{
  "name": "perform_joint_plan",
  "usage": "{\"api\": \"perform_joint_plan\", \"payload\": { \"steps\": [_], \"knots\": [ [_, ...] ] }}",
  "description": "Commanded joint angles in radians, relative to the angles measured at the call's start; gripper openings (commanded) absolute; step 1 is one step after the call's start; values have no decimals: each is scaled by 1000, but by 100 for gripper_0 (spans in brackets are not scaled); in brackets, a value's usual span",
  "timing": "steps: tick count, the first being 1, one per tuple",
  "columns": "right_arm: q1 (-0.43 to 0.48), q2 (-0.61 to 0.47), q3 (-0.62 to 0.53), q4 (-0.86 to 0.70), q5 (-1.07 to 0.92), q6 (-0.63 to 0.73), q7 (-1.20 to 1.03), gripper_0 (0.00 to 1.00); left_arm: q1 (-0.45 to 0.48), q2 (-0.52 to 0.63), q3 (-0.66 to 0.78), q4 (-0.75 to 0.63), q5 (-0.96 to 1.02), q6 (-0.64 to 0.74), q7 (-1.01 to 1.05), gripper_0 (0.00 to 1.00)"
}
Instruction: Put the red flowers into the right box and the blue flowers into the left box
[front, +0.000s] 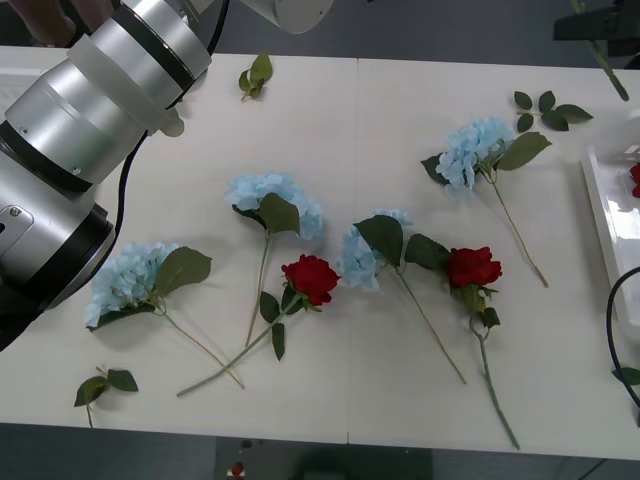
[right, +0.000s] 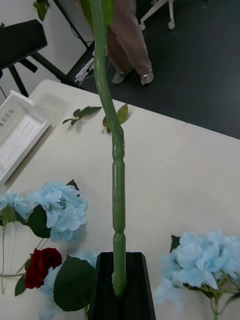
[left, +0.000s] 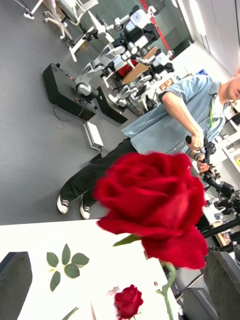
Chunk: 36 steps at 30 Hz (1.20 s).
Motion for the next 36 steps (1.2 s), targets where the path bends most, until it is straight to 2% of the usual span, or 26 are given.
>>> {"api": "perform_joint_plan", "payload": {
  "steps": [1,6,10,15,18,19,20,22,27,33,36],
  "knots": [
    [43,-83,-32,-33,0,9,-39,0,-48,-14,7,-31,-7,-15,26,100],
    [128,-147,-82,-33,44,18,-55,0,-48,-14,7,-31,-7,-15,26,100],
    [189,-188,-110,-33,106,20,-59,0,-12,-15,20,-58,3,-14,43,100],
    [260,-231,-133,-33,173,18,-61,0,24,41,58,-196,22,176,132,100],
    [293,-254,-142,-33,228,18,-66,0,71,94,89,-340,23,339,212,100],
    [293,-254,-142,-33,228,18,-66,0,71,94,89,-340,23,339,212,100],
    [310,-262,-148,-33,259,17,-69,0,110,126,101,-422,23,407,244,100],
    [327,-268,-153,-33,290,12,-73,0,168,164,110,-509,26,442,272,100],
    [364,-271,-161,-33,366,-11,-89,0,333,265,130,-684,39,459,253,100],
    [444,-279,-170,-33,431,-54,-107,0,565,357,241,-834,140,474,43,100],
    [490,-279,-173,-33,458,-89,-113,0,671,383,334,-907,204,569,-73,100]
  ]
}}
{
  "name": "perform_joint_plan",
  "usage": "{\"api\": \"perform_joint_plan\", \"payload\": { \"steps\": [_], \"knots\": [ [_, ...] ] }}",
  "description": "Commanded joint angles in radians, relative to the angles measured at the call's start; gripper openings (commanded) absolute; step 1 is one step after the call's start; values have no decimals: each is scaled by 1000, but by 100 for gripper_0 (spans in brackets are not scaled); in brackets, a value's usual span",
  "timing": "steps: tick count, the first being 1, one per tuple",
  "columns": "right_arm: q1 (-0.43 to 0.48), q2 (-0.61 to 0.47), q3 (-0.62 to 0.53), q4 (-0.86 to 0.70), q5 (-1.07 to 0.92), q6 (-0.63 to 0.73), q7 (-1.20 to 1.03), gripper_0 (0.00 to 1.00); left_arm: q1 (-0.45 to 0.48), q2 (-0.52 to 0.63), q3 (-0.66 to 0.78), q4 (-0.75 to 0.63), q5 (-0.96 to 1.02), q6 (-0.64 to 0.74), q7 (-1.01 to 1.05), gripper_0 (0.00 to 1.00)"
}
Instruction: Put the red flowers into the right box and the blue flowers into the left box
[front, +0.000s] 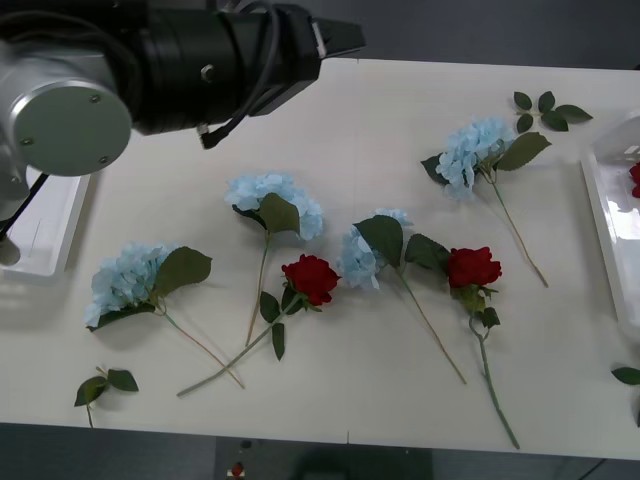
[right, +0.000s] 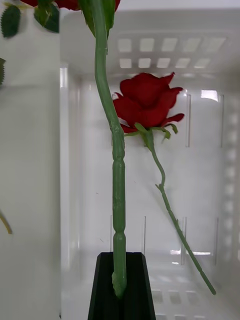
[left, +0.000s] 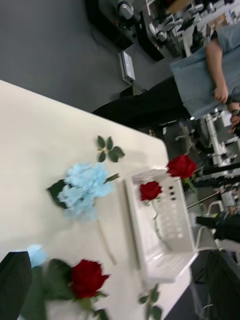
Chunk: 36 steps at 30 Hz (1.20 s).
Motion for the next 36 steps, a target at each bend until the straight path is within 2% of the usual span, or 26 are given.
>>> {"api": "perform_joint_plan", "payload": {
  "steps": [1,5,10,18,28,31,32,33,34,35,36],
  "knots": [
    [58,-46,-21,-32,28,-44,-37,0,105,39,138,-111,67,127,-145,100],
    [114,-46,-24,-32,33,-104,-43,0,230,43,252,-205,113,277,-171,100],
    [164,-40,-15,-32,45,-188,-57,0,393,80,342,-303,129,380,-142,100],
    [221,-12,39,-24,67,-371,-74,0,589,131,391,-380,123,424,25,100],
    [222,6,140,79,70,-605,-77,0,741,189,384,-385,56,424,156,100],
    [222,6,155,82,70,-625,-77,5,752,203,355,-383,7,433,191,100],
    [221,9,155,82,70,-625,-74,20,752,206,338,-377,-22,447,214,100],
    [222,9,157,82,67,-625,-74,41,752,206,329,-375,-39,453,228,100],
    [222,9,157,82,64,-624,-72,54,752,207,322,-372,-48,458,236,100],
    [222,9,157,82,59,-625,-71,77,752,207,313,-363,-68,463,248,100],
    [222,9,157,82,54,-625,-69,92,752,206,303,-351,-81,463,251,100]
  ]
}}
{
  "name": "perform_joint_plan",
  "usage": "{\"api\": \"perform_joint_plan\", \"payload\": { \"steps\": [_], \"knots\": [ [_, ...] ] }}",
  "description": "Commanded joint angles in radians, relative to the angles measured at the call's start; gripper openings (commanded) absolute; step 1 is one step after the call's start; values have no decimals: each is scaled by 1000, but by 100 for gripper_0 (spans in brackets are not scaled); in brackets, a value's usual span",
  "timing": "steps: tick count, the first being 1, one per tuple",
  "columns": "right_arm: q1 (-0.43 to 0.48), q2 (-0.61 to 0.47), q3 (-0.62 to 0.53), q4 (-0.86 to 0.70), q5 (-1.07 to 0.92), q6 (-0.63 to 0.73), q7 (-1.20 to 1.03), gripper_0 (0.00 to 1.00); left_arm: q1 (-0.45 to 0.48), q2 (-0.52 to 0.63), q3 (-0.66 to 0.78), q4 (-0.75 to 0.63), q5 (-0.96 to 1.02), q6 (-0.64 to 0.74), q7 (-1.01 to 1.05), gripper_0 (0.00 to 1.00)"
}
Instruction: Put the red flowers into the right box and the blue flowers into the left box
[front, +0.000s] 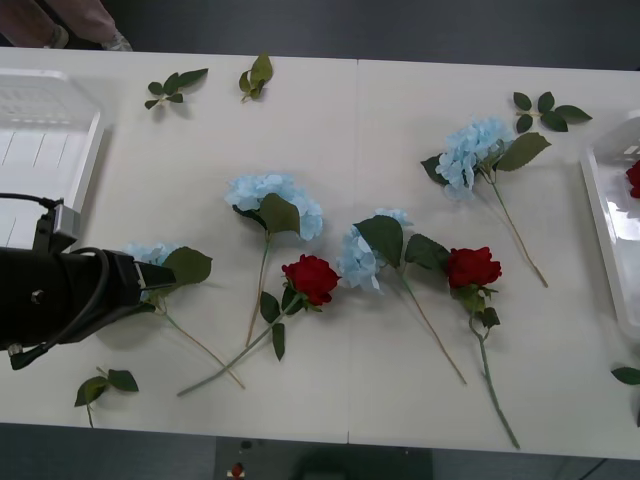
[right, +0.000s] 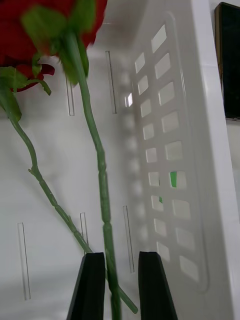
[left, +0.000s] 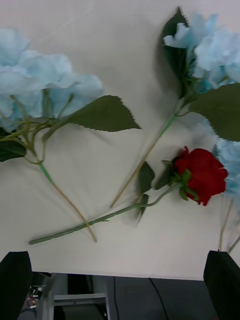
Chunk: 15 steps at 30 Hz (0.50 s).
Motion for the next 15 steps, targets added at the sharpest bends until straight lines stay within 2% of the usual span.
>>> {"api": "perform_joint_plan", "payload": {
  "steps": [1,2,6,9,15],
  "knots": [
    [-13,-2,-24,-13,-20,-4,-15,97,-7,20,-38,10,-46,12,55,100],
    [-13,-2,-24,-14,-35,-3,-12,100,-9,20,-54,27,-64,12,53,100],
    [-15,-2,-24,-42,-51,31,-1,100,-33,20,-90,77,-92,12,47,100],
    [-21,-2,-41,-102,-52,109,0,100,-59,20,-123,122,-104,12,46,100],
    [-101,-2,-55,-152,-69,284,2,100,-110,20,-176,208,-129,12,40,100]
  ]
}}
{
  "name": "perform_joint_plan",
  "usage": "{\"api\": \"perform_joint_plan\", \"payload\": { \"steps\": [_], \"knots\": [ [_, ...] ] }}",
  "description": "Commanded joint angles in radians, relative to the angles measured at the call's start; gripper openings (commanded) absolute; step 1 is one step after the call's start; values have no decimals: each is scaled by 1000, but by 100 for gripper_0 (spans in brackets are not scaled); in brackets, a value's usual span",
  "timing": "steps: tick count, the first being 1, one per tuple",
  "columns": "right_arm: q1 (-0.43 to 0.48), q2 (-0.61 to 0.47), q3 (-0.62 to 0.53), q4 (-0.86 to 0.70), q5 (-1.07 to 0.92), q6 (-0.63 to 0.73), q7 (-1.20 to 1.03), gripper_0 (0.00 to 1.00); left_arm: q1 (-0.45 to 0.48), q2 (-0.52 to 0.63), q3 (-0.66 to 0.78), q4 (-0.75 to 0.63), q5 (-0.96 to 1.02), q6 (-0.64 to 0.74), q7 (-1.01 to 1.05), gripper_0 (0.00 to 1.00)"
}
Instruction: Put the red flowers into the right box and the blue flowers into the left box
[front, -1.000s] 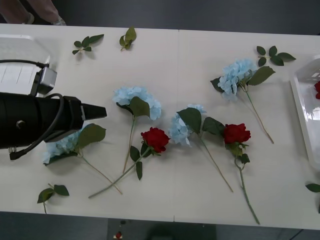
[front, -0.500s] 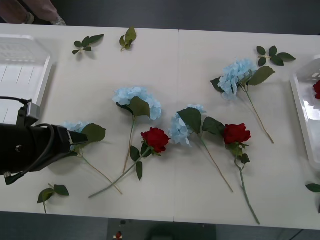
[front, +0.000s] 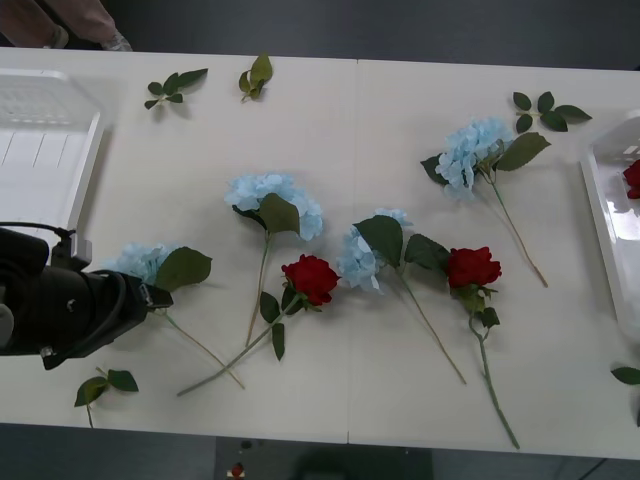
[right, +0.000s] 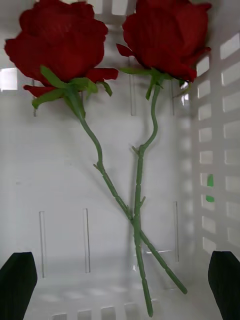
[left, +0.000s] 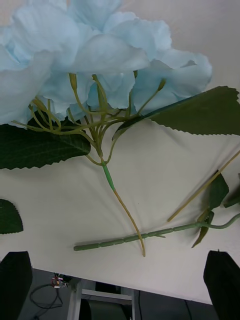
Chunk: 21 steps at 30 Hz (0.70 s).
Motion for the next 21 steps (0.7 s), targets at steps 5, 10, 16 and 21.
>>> {"api": "perform_joint_plan", "payload": {
  "steps": [5,10,16,21],
  "knots": [
    [-170,-3,-21,-34,-27,190,3,100,-115,11,-86,116,-55,-9,0,100],
    [-259,1,16,-34,-21,281,5,100,-173,-1,-133,198,-69,-19,-5,100],
    [-353,7,95,-34,-13,336,21,100,-251,-15,-216,301,-84,-42,-5,100],
    [-400,67,108,-34,-5,338,52,100,-311,-27,-288,374,-93,-59,-5,100]
  ]
}}
